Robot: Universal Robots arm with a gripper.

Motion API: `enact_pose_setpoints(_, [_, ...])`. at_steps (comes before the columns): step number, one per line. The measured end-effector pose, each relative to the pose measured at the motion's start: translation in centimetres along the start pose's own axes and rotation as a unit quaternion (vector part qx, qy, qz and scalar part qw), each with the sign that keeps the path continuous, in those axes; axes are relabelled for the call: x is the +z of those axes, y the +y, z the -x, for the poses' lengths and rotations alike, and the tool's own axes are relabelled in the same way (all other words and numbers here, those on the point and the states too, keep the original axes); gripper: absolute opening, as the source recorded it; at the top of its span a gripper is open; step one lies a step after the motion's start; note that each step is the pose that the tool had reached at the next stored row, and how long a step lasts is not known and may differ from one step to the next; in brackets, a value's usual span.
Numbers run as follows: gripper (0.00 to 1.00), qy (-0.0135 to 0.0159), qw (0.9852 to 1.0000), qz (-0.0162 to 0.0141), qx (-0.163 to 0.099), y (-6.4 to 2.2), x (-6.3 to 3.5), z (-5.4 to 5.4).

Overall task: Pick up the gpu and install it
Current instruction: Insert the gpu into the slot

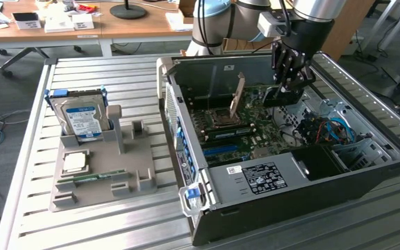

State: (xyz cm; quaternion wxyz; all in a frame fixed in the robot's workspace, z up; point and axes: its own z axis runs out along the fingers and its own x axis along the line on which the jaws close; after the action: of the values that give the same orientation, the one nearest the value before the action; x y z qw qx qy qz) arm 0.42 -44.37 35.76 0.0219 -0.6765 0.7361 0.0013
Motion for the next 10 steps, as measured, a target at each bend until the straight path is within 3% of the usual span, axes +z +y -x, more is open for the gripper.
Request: enact_pose_setpoints(10, [0.27, -0.0001, 1.0000, 0.0000, 0.000, 0.00, 0.14, 0.00])
